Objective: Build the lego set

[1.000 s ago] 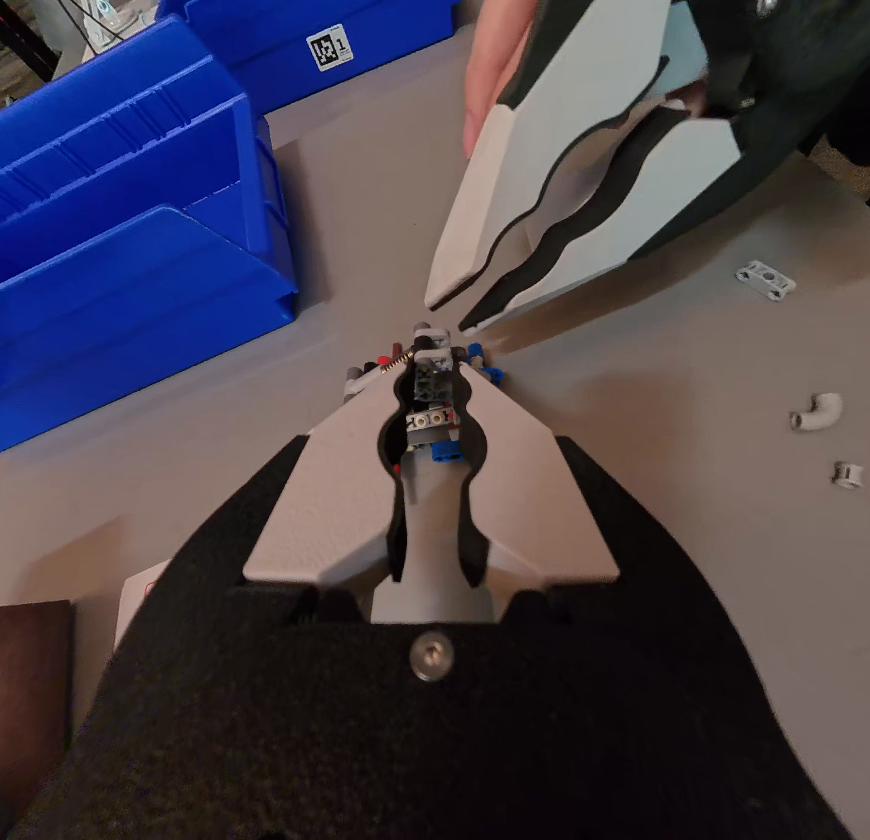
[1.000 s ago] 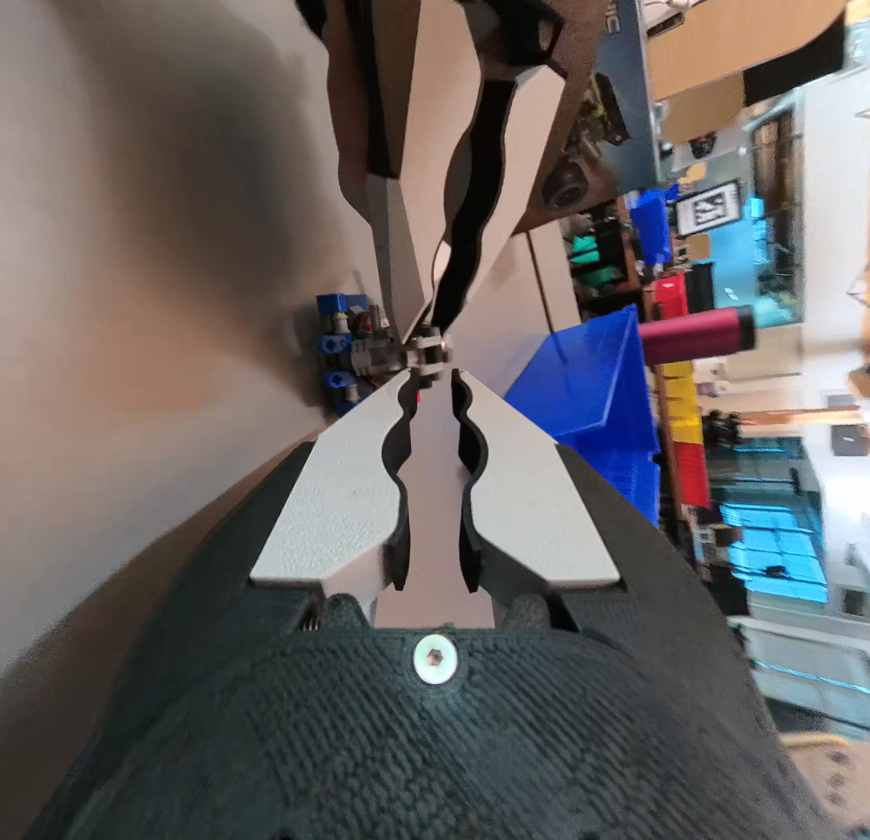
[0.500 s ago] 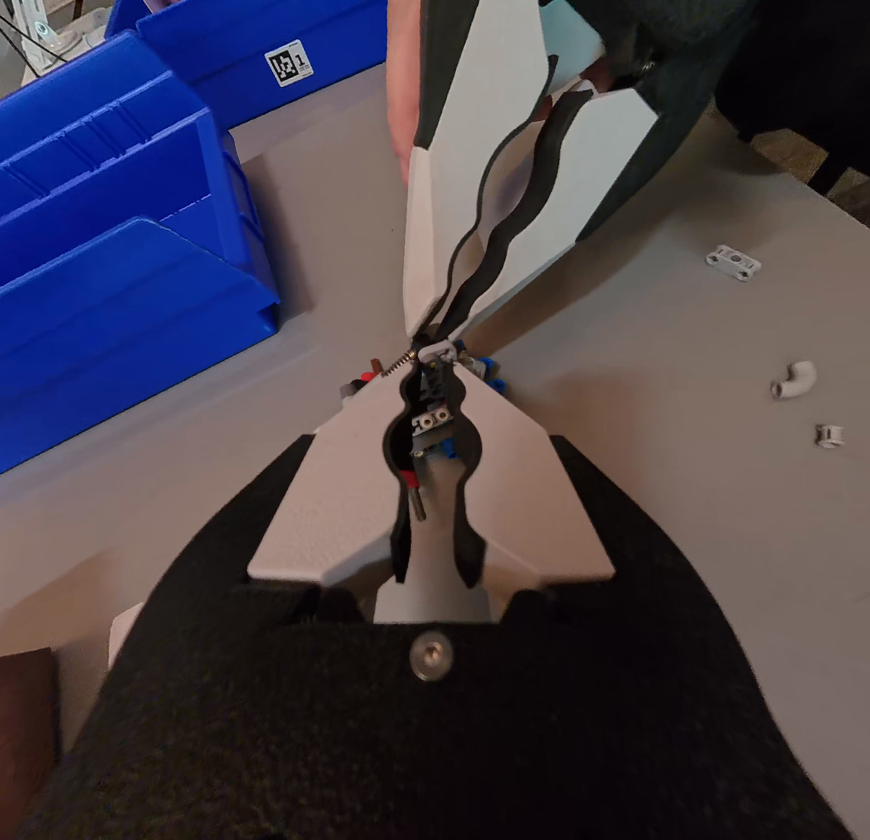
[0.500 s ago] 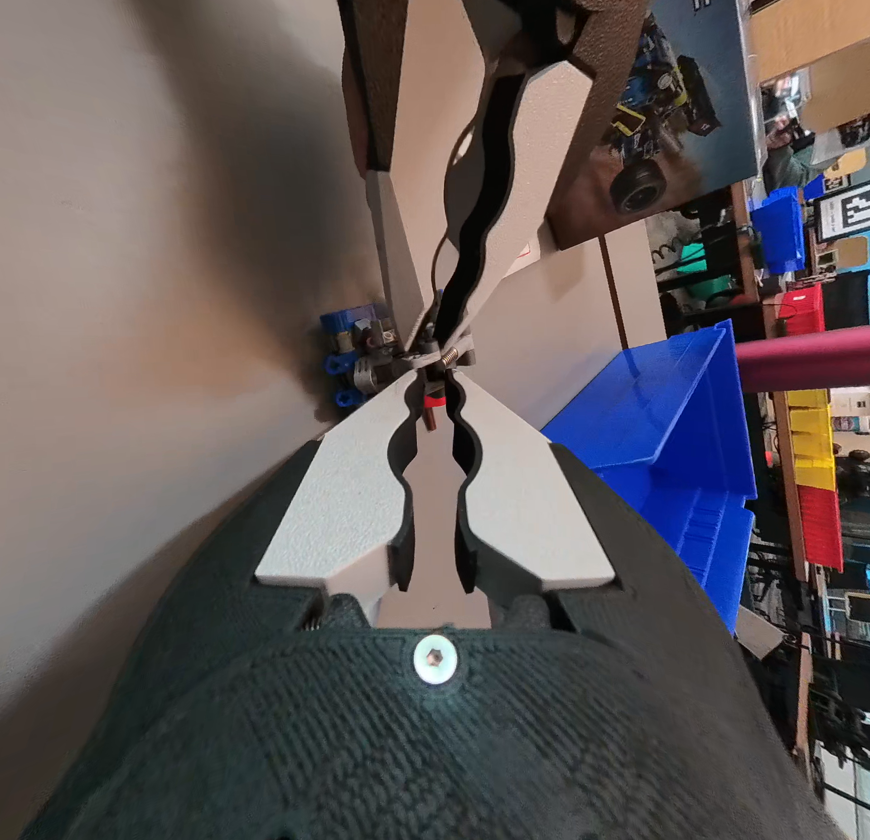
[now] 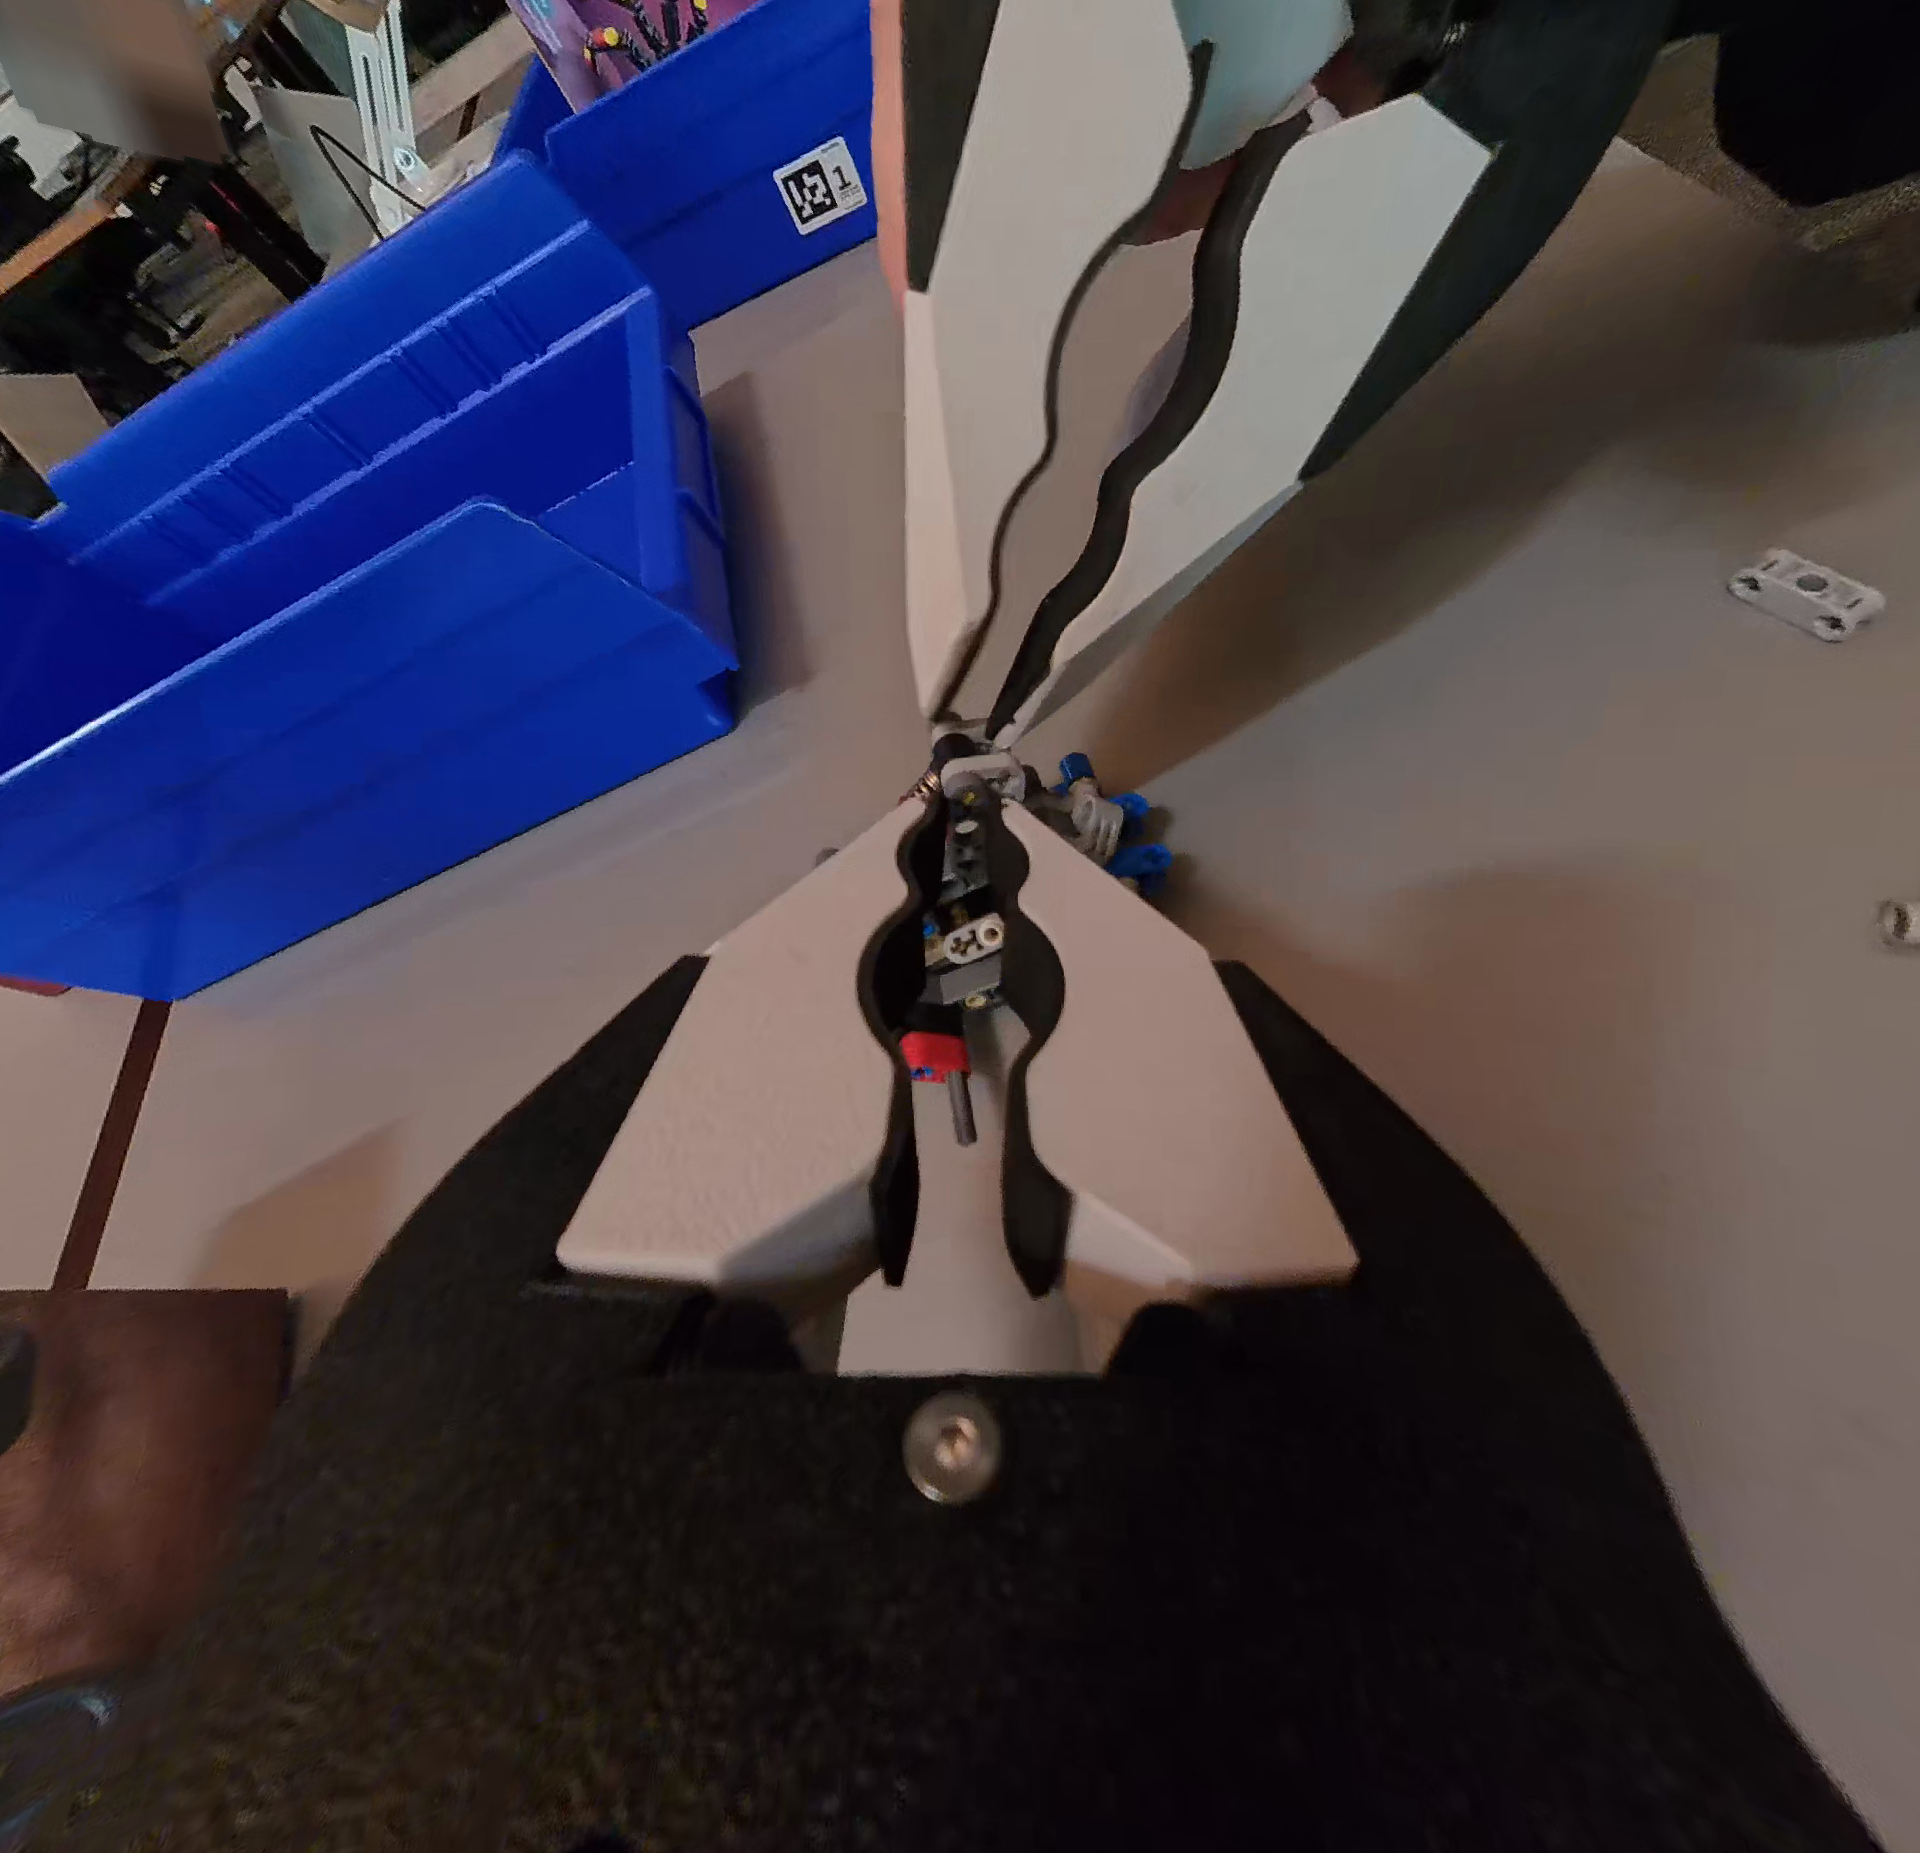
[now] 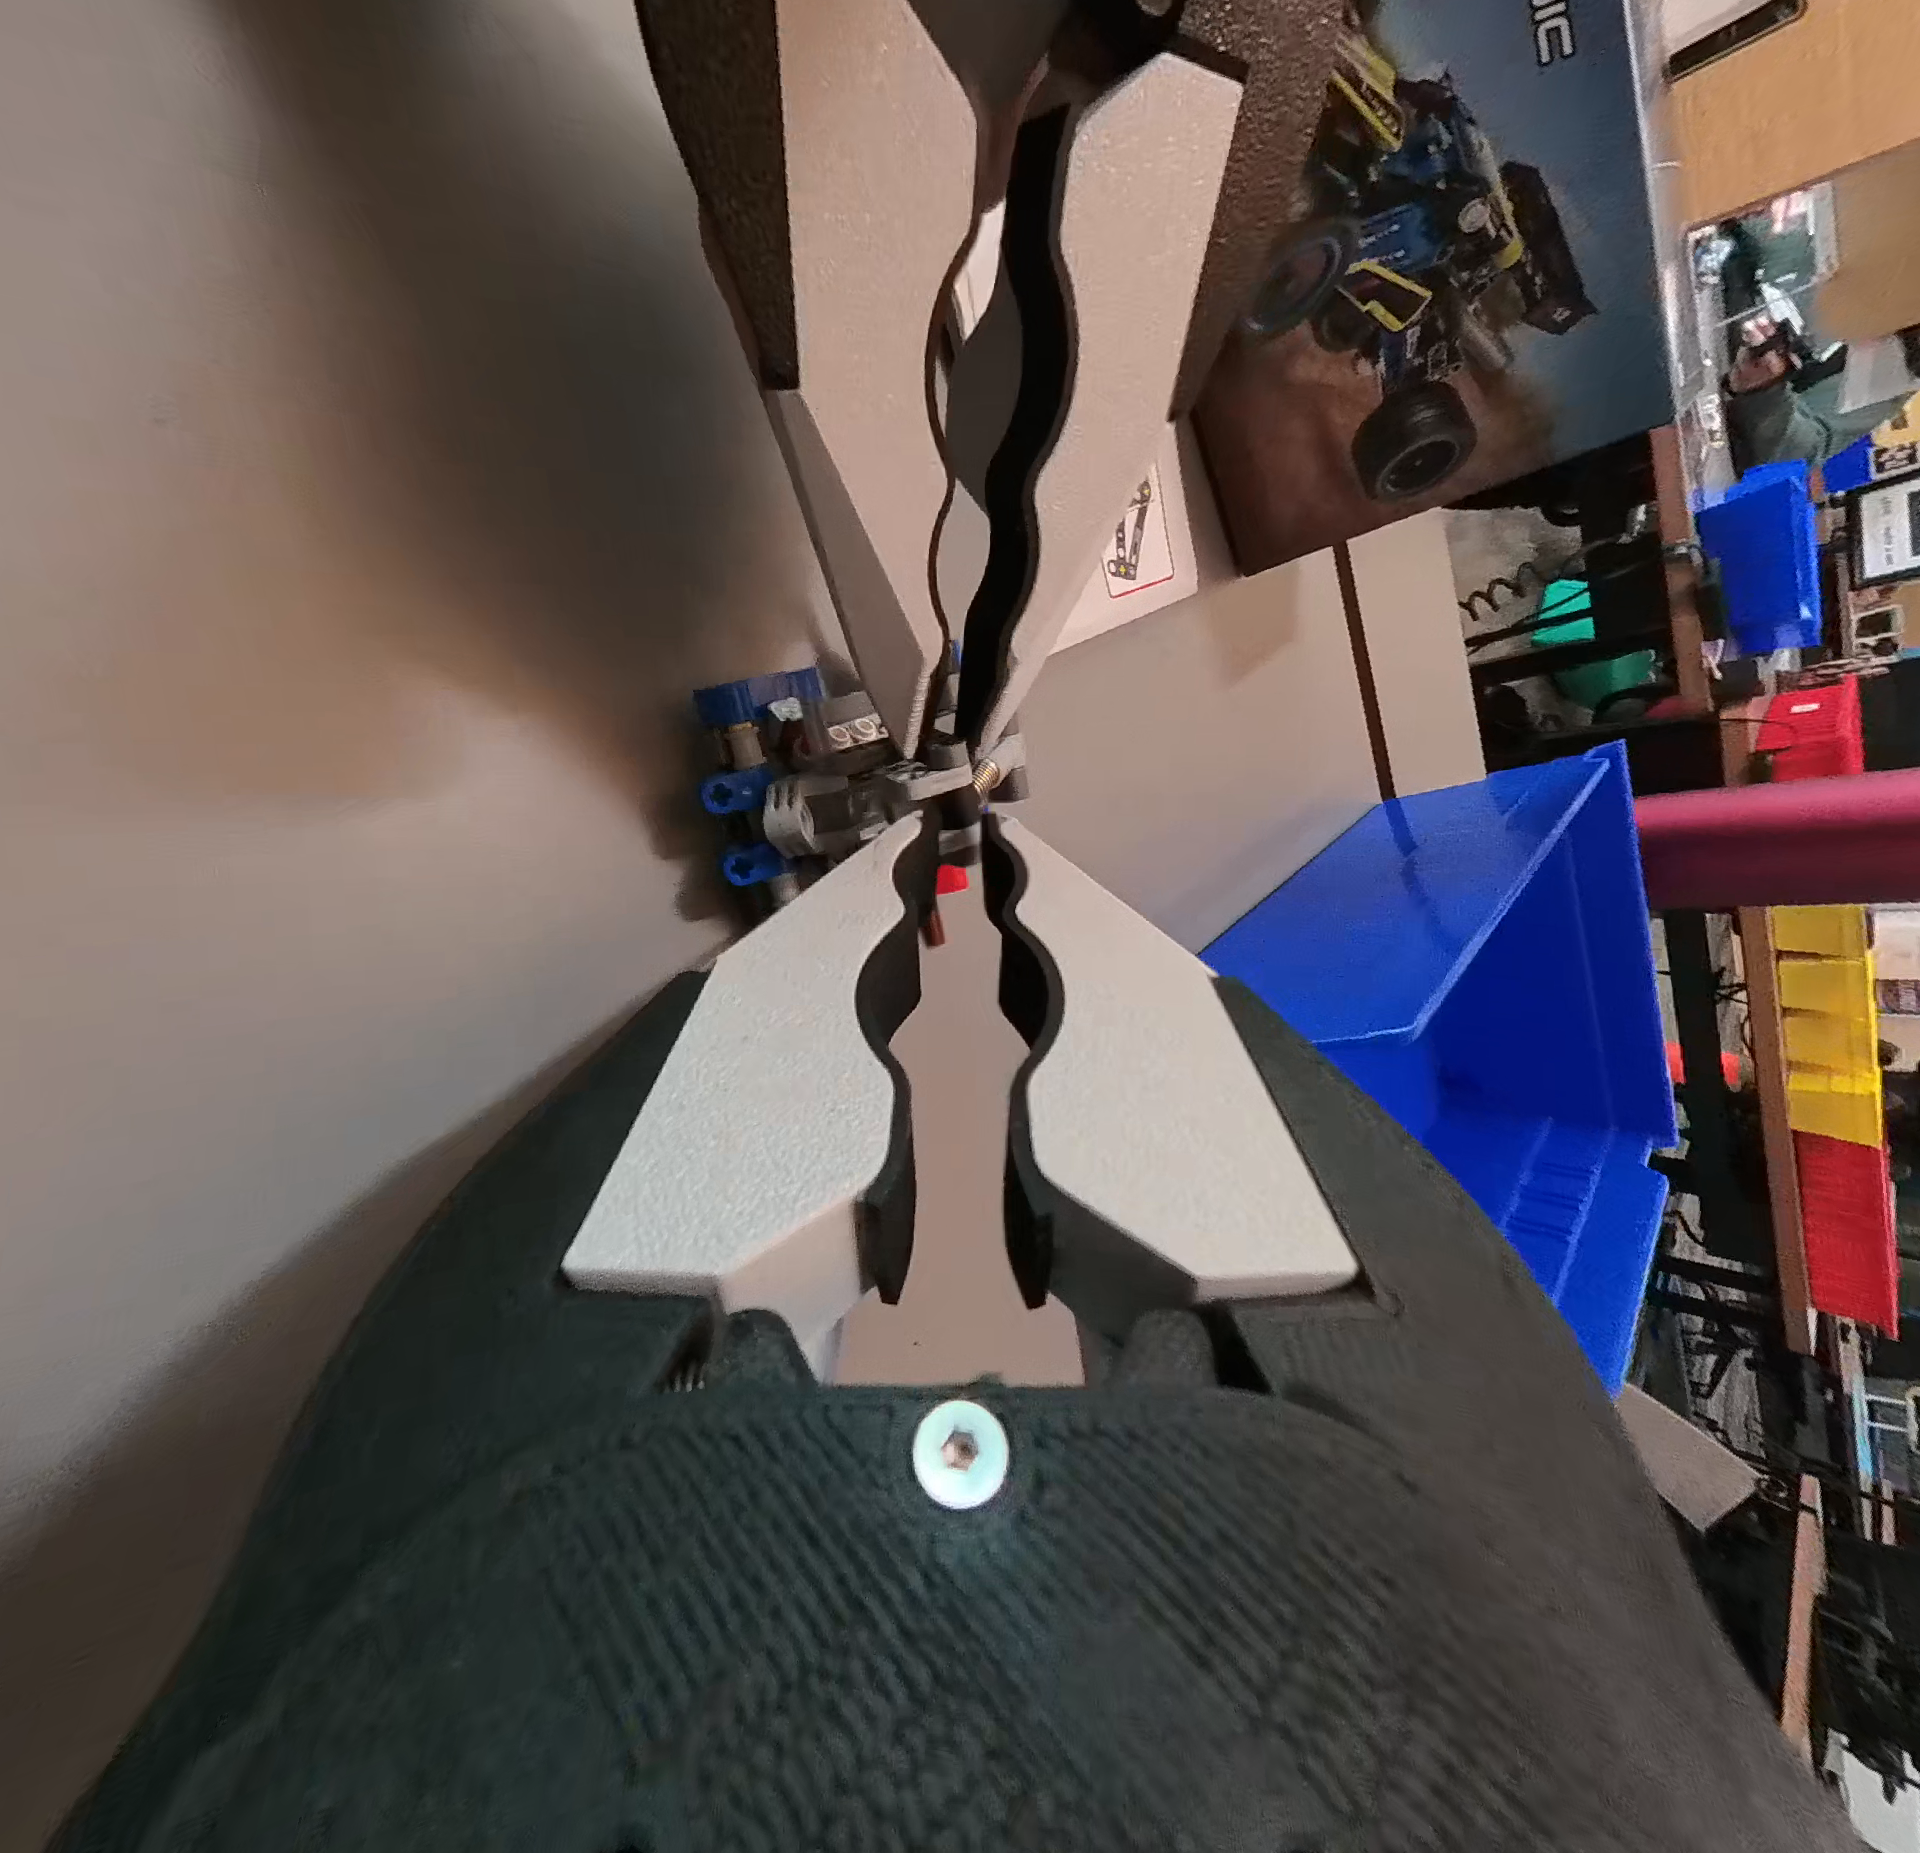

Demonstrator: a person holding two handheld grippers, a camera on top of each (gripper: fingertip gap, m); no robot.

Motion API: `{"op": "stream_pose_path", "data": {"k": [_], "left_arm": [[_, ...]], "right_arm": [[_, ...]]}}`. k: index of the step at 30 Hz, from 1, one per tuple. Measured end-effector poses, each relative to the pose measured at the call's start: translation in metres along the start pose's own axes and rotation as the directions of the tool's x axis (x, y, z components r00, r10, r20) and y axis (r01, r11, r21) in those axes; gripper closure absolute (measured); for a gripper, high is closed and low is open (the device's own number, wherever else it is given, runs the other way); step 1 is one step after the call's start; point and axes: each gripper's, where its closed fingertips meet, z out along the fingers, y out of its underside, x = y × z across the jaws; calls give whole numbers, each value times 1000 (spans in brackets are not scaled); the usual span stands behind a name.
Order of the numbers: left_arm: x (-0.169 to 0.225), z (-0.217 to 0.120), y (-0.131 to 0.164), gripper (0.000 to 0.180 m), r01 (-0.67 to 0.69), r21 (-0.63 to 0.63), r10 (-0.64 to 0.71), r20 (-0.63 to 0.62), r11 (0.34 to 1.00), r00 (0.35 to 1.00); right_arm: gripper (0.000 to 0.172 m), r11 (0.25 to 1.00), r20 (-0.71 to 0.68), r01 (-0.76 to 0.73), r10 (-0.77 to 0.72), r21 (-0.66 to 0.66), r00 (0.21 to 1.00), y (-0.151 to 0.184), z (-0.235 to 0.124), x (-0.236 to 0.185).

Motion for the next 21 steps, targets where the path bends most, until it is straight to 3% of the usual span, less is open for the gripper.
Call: {"op": "stream_pose_path", "data": {"k": [1,4,11,16,21], "left_arm": [[0,0,0,177,-10,4,10,1,1000,1000],[1,-2,-1,177,-66,23,66,8,998,998],[3,-2,0,177,-113,59,113,9,992,994],[1,-3,-3,177,-205,88,200,66,975,978],[0,-3,-5,177,-328,82,314,148,941,938]], "right_arm": [[162,1000,-6,-7,7,2,1000,0,-1,2],[159,996,-22,-87,87,-9,996,10,-9,10],[160,969,25,-214,213,123,977,3,-5,1],[158,868,147,-449,426,211,893,-1,-4,-3],[156,794,188,-575,544,199,817,4,2,-1]]}}
